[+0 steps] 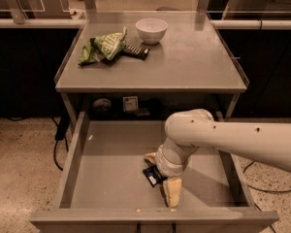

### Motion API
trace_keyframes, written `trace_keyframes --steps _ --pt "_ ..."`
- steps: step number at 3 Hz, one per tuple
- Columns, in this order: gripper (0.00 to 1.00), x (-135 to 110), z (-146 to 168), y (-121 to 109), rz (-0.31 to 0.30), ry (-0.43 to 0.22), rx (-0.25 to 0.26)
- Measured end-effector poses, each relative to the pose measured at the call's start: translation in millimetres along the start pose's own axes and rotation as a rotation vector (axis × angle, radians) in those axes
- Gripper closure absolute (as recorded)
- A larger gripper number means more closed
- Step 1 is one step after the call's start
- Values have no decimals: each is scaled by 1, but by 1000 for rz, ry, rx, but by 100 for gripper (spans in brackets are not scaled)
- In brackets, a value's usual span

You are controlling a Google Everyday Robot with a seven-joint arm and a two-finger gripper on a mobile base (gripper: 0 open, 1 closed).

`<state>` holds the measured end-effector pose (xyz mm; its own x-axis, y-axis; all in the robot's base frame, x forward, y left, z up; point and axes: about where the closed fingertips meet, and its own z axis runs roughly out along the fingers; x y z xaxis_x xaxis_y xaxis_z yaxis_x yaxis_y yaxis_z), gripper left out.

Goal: Pick rxbar blueberry from top drawer and place on counter

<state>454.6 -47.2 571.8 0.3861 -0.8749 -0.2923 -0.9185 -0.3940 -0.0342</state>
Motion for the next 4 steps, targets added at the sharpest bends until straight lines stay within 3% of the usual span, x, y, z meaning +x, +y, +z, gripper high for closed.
trace_keyframes --steps 1,4 --pt "0 5 13 4 16 -19 -23" --pt "64 4 8 3 16 -19 -23"
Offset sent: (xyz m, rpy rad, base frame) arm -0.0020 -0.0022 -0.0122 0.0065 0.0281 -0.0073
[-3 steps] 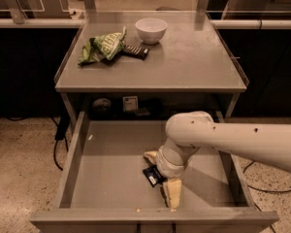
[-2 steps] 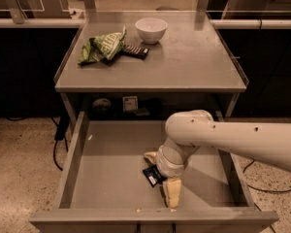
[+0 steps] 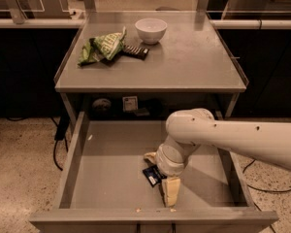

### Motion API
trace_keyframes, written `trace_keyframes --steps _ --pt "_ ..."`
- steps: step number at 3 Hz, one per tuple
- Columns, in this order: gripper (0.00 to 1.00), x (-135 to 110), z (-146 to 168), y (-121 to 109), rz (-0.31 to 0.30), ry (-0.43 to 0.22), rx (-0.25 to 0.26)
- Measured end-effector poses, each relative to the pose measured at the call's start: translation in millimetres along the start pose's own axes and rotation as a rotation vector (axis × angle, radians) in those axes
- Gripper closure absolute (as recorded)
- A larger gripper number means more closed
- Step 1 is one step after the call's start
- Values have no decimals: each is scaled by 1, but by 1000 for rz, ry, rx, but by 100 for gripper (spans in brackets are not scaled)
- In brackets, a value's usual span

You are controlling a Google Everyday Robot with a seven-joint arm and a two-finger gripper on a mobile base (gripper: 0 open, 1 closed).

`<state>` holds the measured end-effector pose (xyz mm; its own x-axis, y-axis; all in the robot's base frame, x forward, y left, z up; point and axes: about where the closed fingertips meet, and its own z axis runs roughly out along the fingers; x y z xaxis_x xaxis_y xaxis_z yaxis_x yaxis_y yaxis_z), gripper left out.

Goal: Pick rxbar blueberry from top drawer and place on counter

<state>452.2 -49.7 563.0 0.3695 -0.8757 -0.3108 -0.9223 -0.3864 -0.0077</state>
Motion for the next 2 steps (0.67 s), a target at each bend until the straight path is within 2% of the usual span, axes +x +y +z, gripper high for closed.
trace_keyframes --steps 1,2 --pt "89 0 0 0 0 0 0" --pt "100 -6 -19 0 0 0 0"
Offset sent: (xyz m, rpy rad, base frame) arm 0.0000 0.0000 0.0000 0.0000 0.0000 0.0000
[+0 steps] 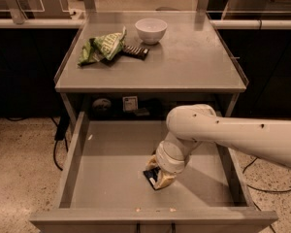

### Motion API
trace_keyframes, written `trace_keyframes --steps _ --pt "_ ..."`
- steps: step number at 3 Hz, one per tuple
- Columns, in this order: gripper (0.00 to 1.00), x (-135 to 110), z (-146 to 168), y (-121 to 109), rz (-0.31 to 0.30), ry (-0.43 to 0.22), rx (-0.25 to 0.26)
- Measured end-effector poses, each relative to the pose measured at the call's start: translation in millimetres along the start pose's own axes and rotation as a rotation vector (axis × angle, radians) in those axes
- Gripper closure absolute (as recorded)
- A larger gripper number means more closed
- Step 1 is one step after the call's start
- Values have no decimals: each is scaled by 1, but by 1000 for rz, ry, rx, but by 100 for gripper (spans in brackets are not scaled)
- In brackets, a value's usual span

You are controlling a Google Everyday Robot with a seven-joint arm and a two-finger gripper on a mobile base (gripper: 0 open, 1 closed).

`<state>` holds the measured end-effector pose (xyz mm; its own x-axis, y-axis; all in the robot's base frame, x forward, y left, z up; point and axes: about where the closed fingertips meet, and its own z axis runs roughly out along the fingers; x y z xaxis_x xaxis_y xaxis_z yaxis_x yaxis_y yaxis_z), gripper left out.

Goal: Pick rxbar blueberry from top drawer and place on counter

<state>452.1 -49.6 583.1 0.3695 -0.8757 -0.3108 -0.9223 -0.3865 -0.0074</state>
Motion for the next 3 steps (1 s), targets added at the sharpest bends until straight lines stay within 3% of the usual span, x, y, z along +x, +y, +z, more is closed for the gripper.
trace_keyframes --steps 2,3 --pt "100 -3 -9 0 0 0 0" --pt "100 -9 -34 1 -18 38 11"
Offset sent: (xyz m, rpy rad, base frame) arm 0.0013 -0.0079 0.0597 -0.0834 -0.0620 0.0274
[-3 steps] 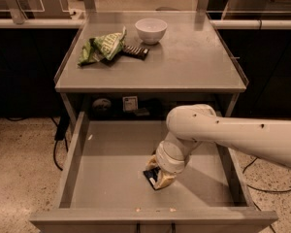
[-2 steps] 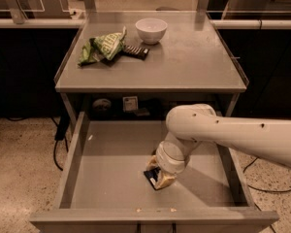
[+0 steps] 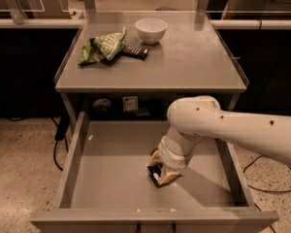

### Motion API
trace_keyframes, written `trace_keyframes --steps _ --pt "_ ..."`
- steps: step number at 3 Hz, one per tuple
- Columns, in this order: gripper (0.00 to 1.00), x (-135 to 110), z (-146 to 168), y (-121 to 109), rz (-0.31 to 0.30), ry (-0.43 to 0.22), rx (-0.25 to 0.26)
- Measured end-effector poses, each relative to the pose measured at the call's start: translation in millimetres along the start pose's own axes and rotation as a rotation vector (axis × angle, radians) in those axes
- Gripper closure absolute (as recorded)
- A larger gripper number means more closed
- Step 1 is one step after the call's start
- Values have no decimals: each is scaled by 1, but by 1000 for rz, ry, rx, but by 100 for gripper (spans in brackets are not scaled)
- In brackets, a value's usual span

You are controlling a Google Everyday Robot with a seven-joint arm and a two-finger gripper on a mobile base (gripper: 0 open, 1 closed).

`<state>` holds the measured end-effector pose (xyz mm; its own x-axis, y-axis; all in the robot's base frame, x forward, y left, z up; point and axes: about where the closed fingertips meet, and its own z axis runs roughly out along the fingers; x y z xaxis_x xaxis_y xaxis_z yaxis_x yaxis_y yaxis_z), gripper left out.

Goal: Pick rxbar blueberry from top drawer and place on counter

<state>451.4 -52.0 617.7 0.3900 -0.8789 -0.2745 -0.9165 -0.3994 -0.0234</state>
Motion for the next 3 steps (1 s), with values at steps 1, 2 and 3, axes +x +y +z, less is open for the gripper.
trace_keyframes --steps 1,2,3 --pt "100 -7 -34 0 -27 39 17" --pt "100 -15 -63 -2 -56 61 36" --pt "100 -26 -101 -9 -105 82 65"
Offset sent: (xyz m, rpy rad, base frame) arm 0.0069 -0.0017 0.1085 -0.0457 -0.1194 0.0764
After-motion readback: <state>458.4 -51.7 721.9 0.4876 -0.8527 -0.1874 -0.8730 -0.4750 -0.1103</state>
